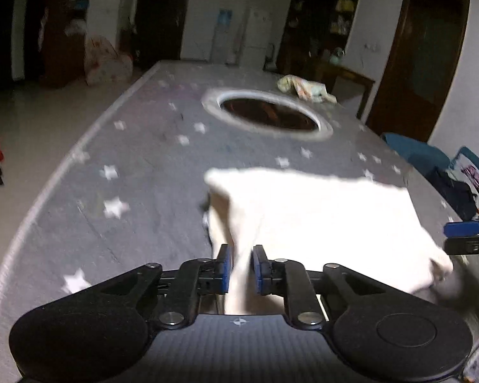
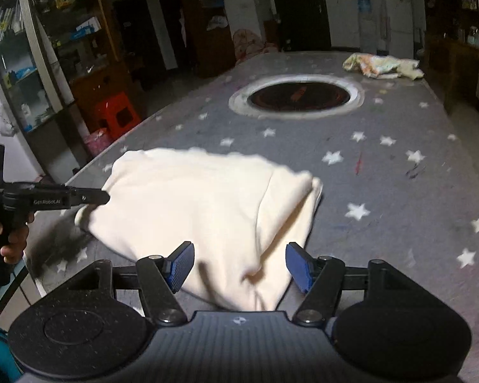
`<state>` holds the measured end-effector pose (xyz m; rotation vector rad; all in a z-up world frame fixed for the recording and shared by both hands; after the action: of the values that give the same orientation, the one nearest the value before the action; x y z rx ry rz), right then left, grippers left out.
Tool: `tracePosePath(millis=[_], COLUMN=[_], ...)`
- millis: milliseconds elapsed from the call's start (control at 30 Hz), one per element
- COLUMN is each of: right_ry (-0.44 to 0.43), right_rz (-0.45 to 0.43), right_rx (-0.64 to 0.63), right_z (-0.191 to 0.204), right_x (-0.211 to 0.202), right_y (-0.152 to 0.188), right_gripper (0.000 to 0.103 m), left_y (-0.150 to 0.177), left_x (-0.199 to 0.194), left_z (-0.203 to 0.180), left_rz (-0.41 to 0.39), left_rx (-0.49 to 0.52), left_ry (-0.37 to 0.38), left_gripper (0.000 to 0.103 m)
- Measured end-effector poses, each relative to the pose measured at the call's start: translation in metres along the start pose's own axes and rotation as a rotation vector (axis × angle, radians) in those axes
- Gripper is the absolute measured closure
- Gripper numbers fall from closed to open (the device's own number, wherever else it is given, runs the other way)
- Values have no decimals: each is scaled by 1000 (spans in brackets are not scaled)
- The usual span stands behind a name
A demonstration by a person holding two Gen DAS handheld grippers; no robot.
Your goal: Fold clothes
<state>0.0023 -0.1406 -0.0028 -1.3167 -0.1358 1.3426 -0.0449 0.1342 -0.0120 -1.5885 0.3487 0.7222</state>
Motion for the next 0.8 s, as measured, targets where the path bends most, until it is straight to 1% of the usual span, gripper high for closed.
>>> tracePosePath(millis=[100, 133, 200, 267, 333, 433, 467, 533, 600, 633, 700, 767, 800], right_ry=[3, 7, 37, 53, 36, -1, -28, -44, -5, 13, 34, 42, 46], right_rz=[-45, -54, -69, -62, -36, -2, 9, 48, 108, 120, 131, 130, 125], right_rx=[5, 8, 10, 8, 8, 2, 4, -11, -51, -60, -62, -57, -77], right_z=[-3, -4, -10, -13, -10, -3, 1, 5, 2, -1, -5, -6, -4], right_x=[-17, -21, -32, -36, -31, -17, -10, 5, 19, 22, 19, 14, 12], right_y=[-14, -18, -26, -28, -22, -13, -8, 2, 17, 21, 23, 17, 12], right_gripper=[39, 41, 45, 49, 66, 74, 75, 79, 80, 80, 81, 80, 80], left_y=[-14, -17, -21, -24, -23, -15, -12, -1, 8, 12, 14, 14, 12], left_x=[-12, -16, -22, -24, -23, -13, -10, 0, 7, 9, 7, 4, 2], left_z=[1, 0, -7, -17, -29, -43, -47, -45, -40, -36, -31, -31, -34], left_rz=[-65, -78, -104, -118, -116, -95, -88, -57, -34, -26, -24, -26, -29], left_rx=[15, 19, 33, 49, 66, 113, 128, 157, 172, 173, 163, 177, 183], left_ry=[-33, -30, 8, 50, 96, 129, 140, 107, 84, 79, 96, 91, 94], left_gripper=[86, 86, 86, 86, 86, 86, 85, 85, 86, 85, 86, 85, 83])
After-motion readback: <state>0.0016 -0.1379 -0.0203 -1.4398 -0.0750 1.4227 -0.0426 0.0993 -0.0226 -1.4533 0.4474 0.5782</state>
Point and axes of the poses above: each gripper's, at about its wrist camera, not at the fingertips, and x roughly the way its jaws point, z to its left, y to its underside, the point moved 8 cm from there along x, roughly the way its jaws point, and after that the axes turned 14 degrees about -y, right-handed, at the moved point
